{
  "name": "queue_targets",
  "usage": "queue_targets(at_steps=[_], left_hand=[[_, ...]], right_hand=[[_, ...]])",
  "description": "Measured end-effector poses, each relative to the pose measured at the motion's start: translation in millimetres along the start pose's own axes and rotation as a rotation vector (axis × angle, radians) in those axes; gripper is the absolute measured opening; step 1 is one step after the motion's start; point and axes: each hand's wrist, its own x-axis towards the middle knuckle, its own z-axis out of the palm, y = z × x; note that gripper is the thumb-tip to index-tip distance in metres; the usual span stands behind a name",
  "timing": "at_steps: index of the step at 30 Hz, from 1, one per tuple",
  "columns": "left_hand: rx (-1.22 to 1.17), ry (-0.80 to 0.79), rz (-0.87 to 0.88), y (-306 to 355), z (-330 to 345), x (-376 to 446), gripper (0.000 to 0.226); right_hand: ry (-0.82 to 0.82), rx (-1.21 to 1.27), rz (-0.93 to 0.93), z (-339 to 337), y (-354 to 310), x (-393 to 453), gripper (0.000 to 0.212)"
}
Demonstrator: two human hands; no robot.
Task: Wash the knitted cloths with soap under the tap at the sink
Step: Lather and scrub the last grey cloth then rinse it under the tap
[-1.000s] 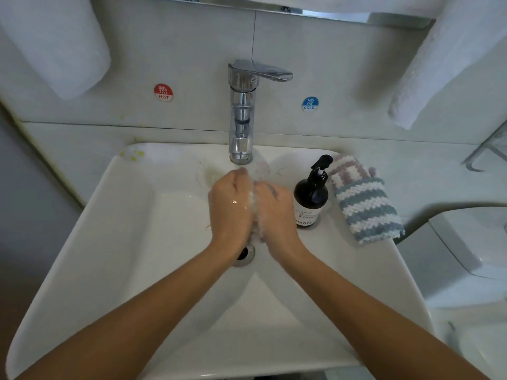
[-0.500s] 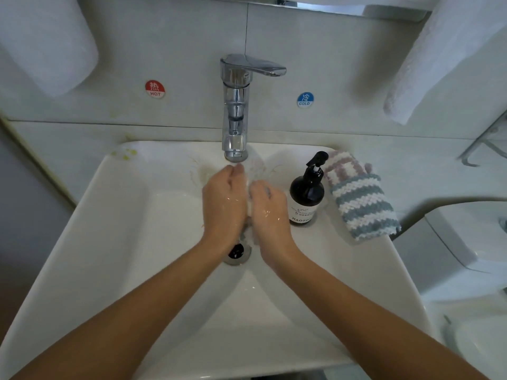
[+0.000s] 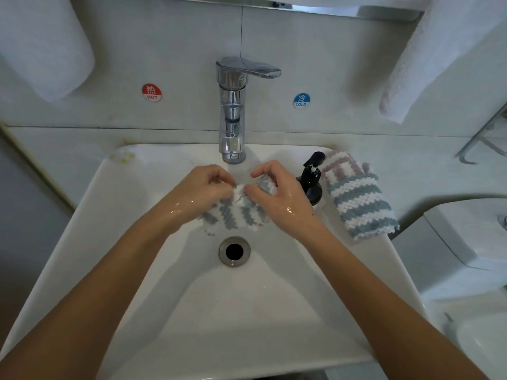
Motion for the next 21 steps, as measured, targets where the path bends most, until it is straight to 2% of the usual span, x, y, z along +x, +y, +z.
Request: queue_targets(at_steps=[2, 4, 5, 7, 9, 14, 17, 21], left_hand=[[0.082, -0.168, -0.058, -4, -10, -1, 0.022], [0.182, -0.269, -0.075, -11, -13, -1, 0.01], [0.253, -0.291, -0.077, -13, -12, 0, 0.005], [0.415, -0.303, -0.078, -17, -9, 2, 0.019], [0.451, -0.31, -0.074, -16, -7, 1, 0.021], [0.187, -0.277, -0.06, -14, -2, 1, 0.006], [-0.028, -0.306, -0.103, -15, -5, 1, 0.021], [-0.153, -0.199, -0.072, -16, -9, 1, 0.015]], right_hand=[[-0.114, -0.14, -0.06, -5, 3, 1, 0.034], [-0.238, -0.384, -0.145, -6, 7, -1, 0.051], [-0.287, -0.507, -0.185, -4, 10, -2, 0.053], [-0.34, -0.647, -0.227, 0, 11, -5, 0.042], [-0.337, -0.672, -0.228, 0, 9, -5, 0.026], [-0.281, -0.511, -0.072, -8, 3, -2, 0.021], [-0.249, -0.262, 0.055, -10, 3, 0, 0.024], [-0.133, 0.097, 0.176, -15, -1, 2, 0.021]])
